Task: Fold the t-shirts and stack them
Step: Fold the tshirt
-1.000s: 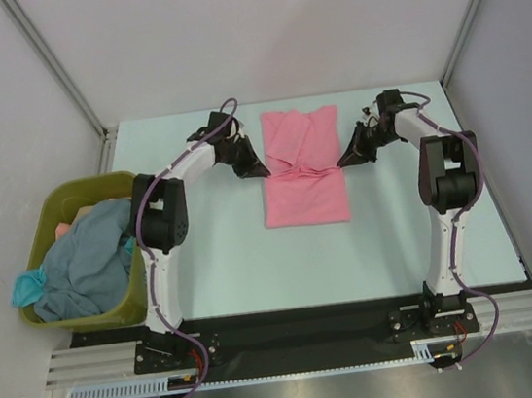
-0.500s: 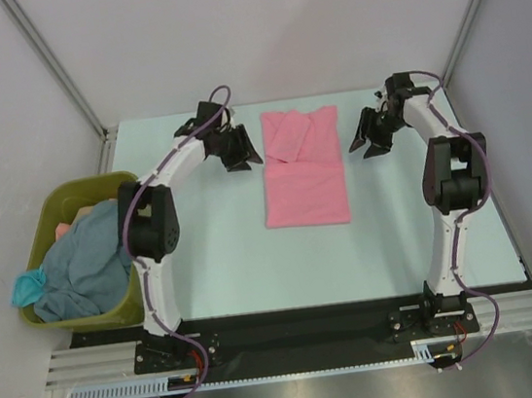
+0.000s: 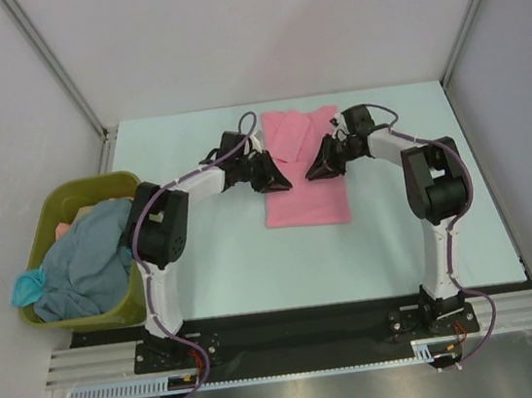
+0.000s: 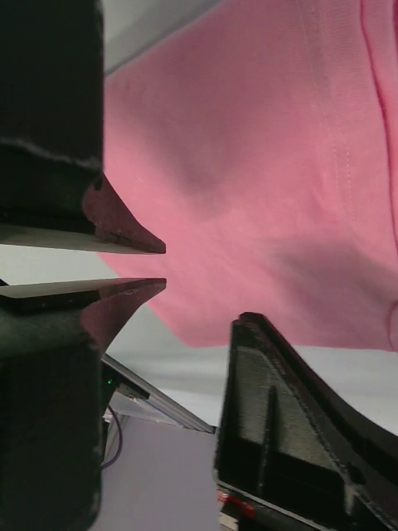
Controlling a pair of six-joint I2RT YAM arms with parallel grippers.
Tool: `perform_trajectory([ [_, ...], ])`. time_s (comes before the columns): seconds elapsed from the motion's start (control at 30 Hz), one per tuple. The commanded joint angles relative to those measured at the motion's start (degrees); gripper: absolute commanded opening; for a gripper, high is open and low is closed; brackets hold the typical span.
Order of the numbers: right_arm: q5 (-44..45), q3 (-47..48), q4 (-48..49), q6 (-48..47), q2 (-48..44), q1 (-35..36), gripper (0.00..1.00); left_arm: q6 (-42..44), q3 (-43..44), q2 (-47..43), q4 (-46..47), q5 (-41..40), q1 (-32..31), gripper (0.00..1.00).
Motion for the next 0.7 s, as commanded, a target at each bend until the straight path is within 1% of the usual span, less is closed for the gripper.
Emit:
perform_trajectory([
  [0.0, -3.7, 0.1, 8.8, 3.6, 3.6, -3.4, 0.20, -2.0, -1.7, 0.2, 5.3, 2.9, 0.1, 0.22],
  [0.13, -9.2, 1.2, 13.5, 4.6, 8.7, -5.9, 0.20, -0.1, -5.8, -1.4, 4.2, 1.8, 0.1, 0.22],
  [0.23, -10.7, 4.0, 14.3, 4.7, 13.0, -8.4, 0.20, 2.5, -9.4, -2.9, 2.7, -0.4, 0.3, 0.21],
  [0.27, -11.2, 4.4, 15.9, 5.6, 13.6, -9.1, 0.20, 3.9, -10.1, -3.2, 2.0, -0.9, 0.4, 0.20],
  [0.33, -11.6, 6.5, 15.8, 6.0, 14.5, -10.8, 0.21, 5.6, -11.7, -3.8, 0.0, -1.7, 0.9, 0.19],
  [0.4, -10.7, 10.1, 9.7, 4.1, 13.6, -11.3, 0.22, 9.0, -12.1, -5.5, -4.1, -3.8, 0.9, 0.18],
  [0.43, -9.9, 11.2, 6.5, 0.9, 11.9, -11.1, 0.24, 10.2, -12.1, -6.5, -5.6, -5.7, 0.9, 0.18],
  [0.47, -9.3, 12.2, -0.2, -0.7, 10.6, -10.7, 0.25, 11.9, -12.3, -9.1, -6.6, -6.2, 0.9, 0.19],
  [0.5, -8.6, 13.1, -4.0, -2.6, 9.2, -9.5, 0.29, 12.3, -12.8, -11.0, -7.5, -6.6, 0.9, 0.20],
  [0.53, -6.4, 14.0, -7.6, -4.4, 7.8, -8.8, 0.31, 12.6, -12.8, -12.6, -8.9, -6.9, 0.9, 0.24],
  [0.57, -4.7, 14.0, -13.8, -7.9, 4.3, -7.8, 0.33, 13.0, -12.8, -13.9, -9.7, -7.2, 0.9, 0.26],
  [0.63, -1.1, 12.5, -18.0, -9.9, 1.0, -4.3, 0.34, 13.1, -12.3, -17.2, -11.3, -6.9, 0.8, 0.27],
  [0.67, -1.3, 9.3, -18.9, -10.4, -1.3, -2.8, 0.32, 12.5, -12.5, -18.4, -11.4, -5.9, 0.8, 0.27],
])
